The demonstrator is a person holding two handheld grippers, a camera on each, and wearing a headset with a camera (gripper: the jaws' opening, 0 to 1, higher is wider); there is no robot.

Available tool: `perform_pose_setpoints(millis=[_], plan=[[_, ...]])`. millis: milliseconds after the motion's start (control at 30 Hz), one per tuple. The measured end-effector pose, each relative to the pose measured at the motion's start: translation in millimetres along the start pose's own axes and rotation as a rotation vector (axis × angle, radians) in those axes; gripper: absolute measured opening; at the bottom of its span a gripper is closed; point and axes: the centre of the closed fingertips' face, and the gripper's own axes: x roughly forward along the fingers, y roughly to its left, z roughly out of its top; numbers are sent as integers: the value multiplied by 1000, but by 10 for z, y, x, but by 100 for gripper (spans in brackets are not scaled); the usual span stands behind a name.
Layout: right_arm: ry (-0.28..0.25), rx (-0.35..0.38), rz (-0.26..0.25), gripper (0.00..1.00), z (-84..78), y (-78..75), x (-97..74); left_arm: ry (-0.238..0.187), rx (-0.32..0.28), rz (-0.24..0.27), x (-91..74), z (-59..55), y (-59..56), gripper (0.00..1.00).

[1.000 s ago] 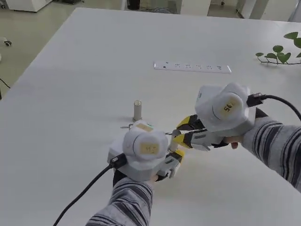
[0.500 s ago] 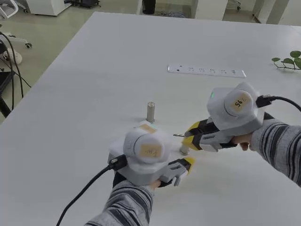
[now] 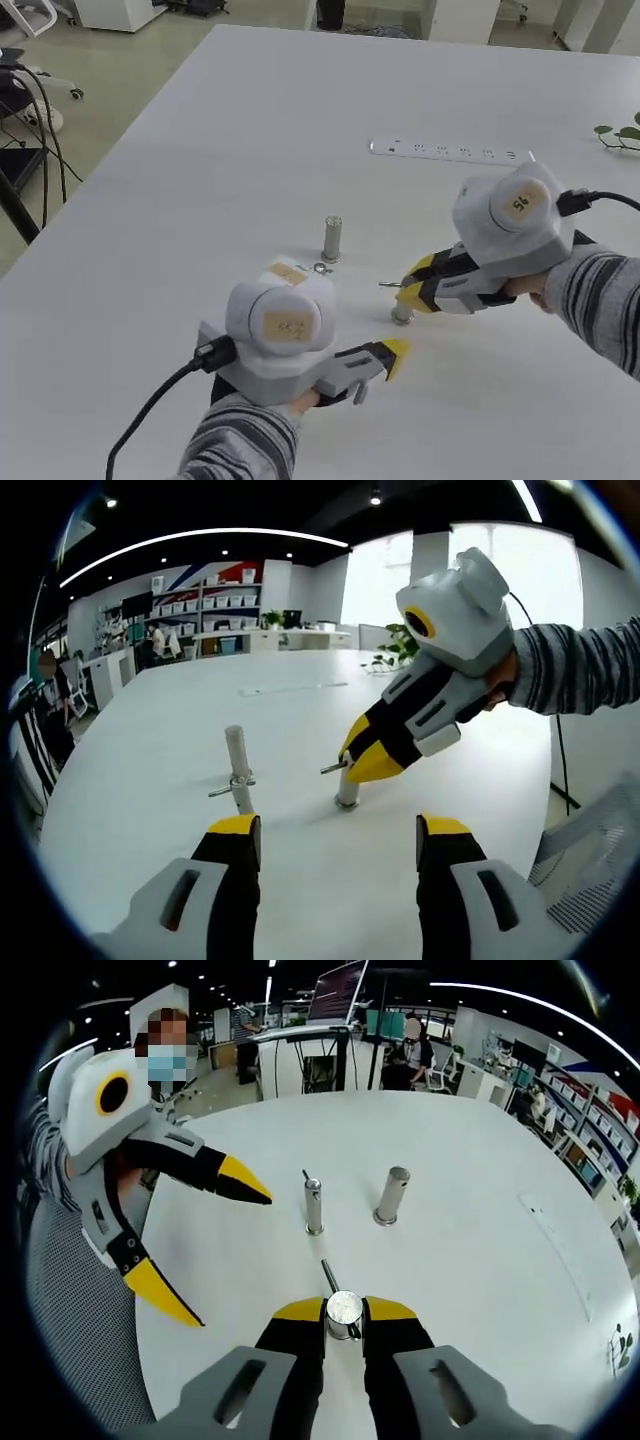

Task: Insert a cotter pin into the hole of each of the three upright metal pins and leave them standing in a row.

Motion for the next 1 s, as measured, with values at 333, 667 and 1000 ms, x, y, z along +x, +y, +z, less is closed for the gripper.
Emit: perform_pose_setpoints(millis=[333, 667, 1000], plan=[[21, -4, 0, 8, 40, -14, 67, -11, -10, 25, -100, -20, 158, 68], [18, -4, 6, 8, 62, -56, 93, -36, -25, 40, -142, -5, 240, 77], [17, -37, 14, 9, 41, -86, 100, -48, -32, 48, -132, 37, 264, 83]])
